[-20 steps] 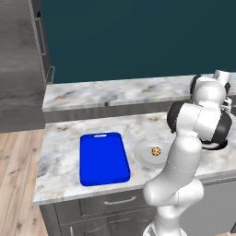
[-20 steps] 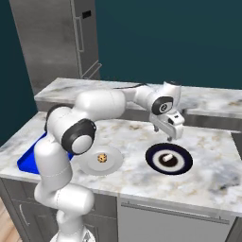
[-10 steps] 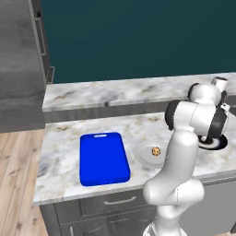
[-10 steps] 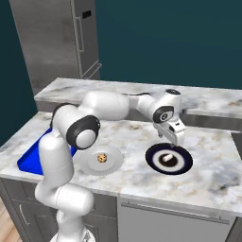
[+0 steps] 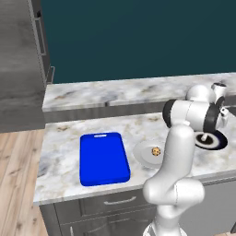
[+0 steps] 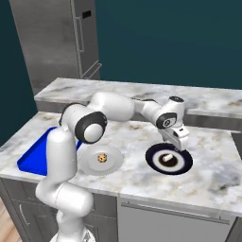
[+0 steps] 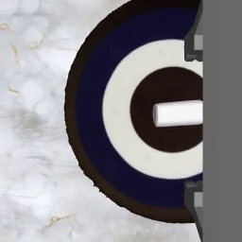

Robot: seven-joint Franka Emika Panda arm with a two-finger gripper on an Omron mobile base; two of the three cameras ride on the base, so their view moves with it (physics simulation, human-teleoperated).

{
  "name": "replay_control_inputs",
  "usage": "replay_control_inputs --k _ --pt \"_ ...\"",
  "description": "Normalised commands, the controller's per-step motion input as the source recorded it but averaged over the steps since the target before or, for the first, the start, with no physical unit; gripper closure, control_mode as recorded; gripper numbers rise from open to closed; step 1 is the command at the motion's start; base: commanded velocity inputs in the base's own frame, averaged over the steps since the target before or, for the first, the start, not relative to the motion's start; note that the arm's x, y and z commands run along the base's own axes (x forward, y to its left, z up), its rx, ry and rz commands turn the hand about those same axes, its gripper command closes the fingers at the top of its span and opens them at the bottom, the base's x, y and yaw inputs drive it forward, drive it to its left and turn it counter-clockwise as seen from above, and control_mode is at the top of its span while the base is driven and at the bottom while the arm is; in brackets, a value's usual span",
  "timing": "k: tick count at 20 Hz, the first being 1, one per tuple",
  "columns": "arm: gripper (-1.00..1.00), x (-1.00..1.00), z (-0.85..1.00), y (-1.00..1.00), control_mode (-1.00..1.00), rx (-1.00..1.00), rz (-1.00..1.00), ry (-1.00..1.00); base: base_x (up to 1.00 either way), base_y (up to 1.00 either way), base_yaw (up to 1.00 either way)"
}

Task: Move the dessert items from the plates to the tray.

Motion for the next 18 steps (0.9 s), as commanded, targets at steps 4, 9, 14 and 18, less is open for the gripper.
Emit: replay_control_inputs --k 4,9,14,18 --pt "-1.0 0.0 -0.34 -0.01 -1.0 0.0 -0.04 0.0 0.0 0.0 0.0" --pt "-1.0 -0.04 -0.35 0.0 -1.0 -0.01 -0.04 0.0 0.0 0.0 0.0" --pt "-1.0 -0.04 -0.29 0.01 -1.0 -0.02 -0.03 0.0 0.0 0.0 0.0" --pt "-1.0 -0.03 -0.09 0.05 -1.0 -0.01 -0.01 0.0 0.0 0.0 0.0"
